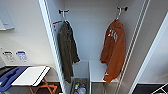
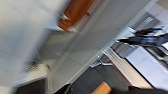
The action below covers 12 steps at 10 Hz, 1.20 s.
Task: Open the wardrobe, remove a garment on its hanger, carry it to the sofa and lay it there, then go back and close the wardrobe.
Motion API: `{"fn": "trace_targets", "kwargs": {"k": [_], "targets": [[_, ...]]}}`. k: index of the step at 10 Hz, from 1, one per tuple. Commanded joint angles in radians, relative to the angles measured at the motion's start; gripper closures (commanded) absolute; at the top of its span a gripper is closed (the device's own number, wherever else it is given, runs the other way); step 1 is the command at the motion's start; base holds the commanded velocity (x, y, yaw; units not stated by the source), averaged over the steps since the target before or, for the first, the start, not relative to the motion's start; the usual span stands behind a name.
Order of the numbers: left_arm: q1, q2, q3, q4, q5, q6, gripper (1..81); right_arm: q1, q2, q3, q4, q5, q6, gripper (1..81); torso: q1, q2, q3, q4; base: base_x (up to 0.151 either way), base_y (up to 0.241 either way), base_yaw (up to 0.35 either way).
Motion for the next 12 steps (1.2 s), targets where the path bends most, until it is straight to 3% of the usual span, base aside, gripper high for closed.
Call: {"fn": "trace_targets", "kwargs": {"k": [1, 2, 3, 4, 5, 8, 12], "targets": [[0.364, -0.319, 0.086, 0.263, -0.551, -0.003, 1.0, -0.032, -0.198, 0.088, -0.064, 0.182, 0.018, 1.0, 0.000, 0.000, 0.000, 0.000, 0.000, 0.000, 0.000], [0.516, -0.333, 0.000, 0.264, -0.750, -0.004, 1.0, -0.099, -0.265, 0.041, -0.047, 0.300, 0.028, 1.0, -0.002, -0.001, 0.000, 0.000, 0.000, 0.000, 0.000], [0.615, -0.301, -0.103, 0.266, -0.910, -0.011, 1.0, -0.167, -0.297, -0.040, -0.041, 0.402, 0.114, 1.0, -0.005, -0.003, 0.001, 0.000, 0.000, 0.000, 0.000], [0.669, -0.255, -0.192, 0.263, -0.988, -0.014, 1.0, -0.233, -0.286, -0.152, -0.053, 0.486, 0.219, 1.0, -0.006, -0.004, 0.002, 0.000, 0.000, 0.000, 0.000], [0.694, -0.211, -0.265, 0.252, -1.004, -0.035, 1.0, -0.288, -0.260, -0.244, -0.054, 0.532, 0.289, 1.0, -0.006, -0.004, 0.002, 0.000, 0.000, 0.000, 0.000], [0.716, 0.005, -0.587, 0.194, -0.998, -0.254, 1.0, -0.442, -0.073, -0.579, -0.058, 0.548, 0.471, 1.0, -0.008, -0.006, 0.003, 0.000, 0.000, 0.000, 0.000], [0.705, 0.281, -1.032, 0.203, -0.963, -0.501, 1.0, -0.529, 0.218, -0.926, -0.203, 0.493, 0.637, 1.0, -0.010, -0.007, 0.005, 0.000, 0.000, 0.000, 0.000]]}}
